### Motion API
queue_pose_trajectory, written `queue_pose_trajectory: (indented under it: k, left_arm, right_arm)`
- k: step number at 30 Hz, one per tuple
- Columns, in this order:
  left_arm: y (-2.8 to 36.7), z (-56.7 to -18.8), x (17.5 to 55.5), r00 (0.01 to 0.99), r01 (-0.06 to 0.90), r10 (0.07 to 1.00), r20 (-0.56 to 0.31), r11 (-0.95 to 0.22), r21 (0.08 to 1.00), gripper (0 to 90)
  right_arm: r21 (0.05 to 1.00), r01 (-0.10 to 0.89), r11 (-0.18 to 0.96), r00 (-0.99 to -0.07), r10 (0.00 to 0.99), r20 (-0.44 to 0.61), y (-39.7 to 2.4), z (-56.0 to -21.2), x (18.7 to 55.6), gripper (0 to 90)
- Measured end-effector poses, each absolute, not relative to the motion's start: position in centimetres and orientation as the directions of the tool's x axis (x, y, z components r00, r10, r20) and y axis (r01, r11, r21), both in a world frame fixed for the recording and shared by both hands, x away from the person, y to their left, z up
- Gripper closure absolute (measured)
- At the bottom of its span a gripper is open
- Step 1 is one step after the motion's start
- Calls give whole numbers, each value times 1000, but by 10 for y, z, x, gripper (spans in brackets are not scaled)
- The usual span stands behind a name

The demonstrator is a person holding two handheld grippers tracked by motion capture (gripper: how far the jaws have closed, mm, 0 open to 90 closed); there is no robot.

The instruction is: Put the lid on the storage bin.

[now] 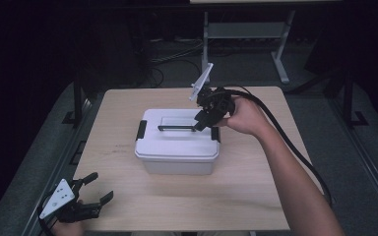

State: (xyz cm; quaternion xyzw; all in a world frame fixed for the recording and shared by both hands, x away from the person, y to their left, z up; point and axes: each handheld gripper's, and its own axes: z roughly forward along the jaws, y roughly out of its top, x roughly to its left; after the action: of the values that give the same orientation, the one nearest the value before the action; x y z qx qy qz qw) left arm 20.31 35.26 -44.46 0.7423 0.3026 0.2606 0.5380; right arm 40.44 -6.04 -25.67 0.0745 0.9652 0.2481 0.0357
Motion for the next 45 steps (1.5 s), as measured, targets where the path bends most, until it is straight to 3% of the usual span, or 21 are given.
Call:
queue_pose_trajectory:
  k: [16, 45]
  left_arm:
    - [353, -445, 204, 682, 172, 728, 63, -244, 954, 157]
    - [349, -446, 204, 686, 177, 725, 70, -259, 950, 157]
  right_arm:
    - [478, 195, 857, -969, 245, -44, -108, -255, 394, 586]
    - [484, 331, 810, -923, 384, -11, -197, -285, 372, 535]
